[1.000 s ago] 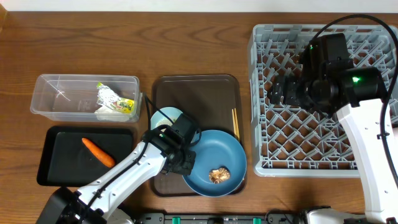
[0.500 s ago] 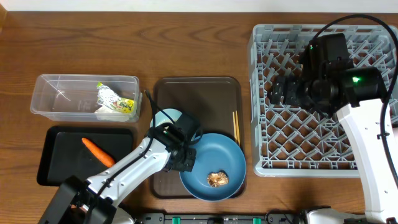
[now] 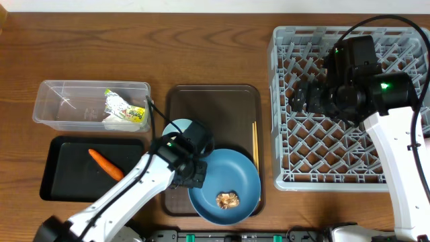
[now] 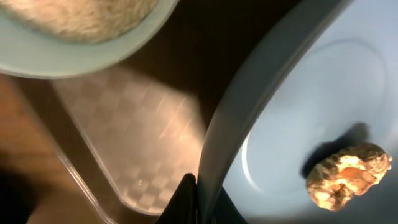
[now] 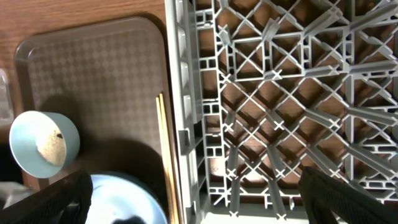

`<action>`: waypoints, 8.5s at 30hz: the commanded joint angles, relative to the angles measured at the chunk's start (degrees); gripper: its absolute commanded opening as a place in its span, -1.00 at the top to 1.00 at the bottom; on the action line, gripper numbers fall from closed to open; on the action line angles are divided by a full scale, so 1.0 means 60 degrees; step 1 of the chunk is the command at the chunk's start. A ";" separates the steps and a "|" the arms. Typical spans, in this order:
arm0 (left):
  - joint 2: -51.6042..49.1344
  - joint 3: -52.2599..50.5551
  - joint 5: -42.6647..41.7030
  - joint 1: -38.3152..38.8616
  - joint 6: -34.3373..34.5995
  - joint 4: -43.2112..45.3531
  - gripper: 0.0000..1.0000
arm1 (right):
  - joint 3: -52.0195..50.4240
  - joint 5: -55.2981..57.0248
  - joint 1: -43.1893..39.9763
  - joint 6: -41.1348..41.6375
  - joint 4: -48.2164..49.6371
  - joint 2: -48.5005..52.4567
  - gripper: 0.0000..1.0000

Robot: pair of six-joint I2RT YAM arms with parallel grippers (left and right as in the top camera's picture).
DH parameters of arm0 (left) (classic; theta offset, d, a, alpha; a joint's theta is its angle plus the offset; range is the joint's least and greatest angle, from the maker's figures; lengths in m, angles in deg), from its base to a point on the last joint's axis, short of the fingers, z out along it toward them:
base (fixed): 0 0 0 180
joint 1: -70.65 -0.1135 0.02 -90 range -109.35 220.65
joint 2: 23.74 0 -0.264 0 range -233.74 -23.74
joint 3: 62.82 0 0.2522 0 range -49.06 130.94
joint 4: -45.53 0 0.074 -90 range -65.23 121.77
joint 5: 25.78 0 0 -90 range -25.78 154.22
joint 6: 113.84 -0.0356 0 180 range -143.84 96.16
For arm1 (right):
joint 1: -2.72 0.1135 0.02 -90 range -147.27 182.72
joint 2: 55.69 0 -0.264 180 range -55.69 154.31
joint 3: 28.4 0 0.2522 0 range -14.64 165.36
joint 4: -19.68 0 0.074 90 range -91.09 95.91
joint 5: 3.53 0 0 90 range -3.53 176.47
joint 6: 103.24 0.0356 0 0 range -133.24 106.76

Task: Sort waste into correct bins and load items into the dishwasher rack
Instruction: 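Lift the blue plate over the black tray and tip the food off, then raise the emptied blue plate upright with the left gripper, then grasp the blue plate's rim with the right gripper from the left, then carry the blue plate right into the dish rack, then set the plate upright in the rack and open the right gripper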

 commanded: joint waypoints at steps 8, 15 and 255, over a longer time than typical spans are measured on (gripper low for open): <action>0.1162 0.1898 0.0069 -0.0889 0.0459 -0.1912 0.88 | -0.0007 -0.0040 0.0062 0.0127 0.0044 -0.0022 -0.99; 0.1978 0.3129 0.0634 -0.2710 0.0594 -0.3384 0.88 | -0.0007 -0.0036 0.0062 0.0124 0.0029 -0.0022 -0.98; 0.1861 0.7220 0.1198 -0.2076 -0.1898 -0.1253 -0.96 | -0.0004 1.1573 -0.2772 0.2044 0.3566 0.2728 0.97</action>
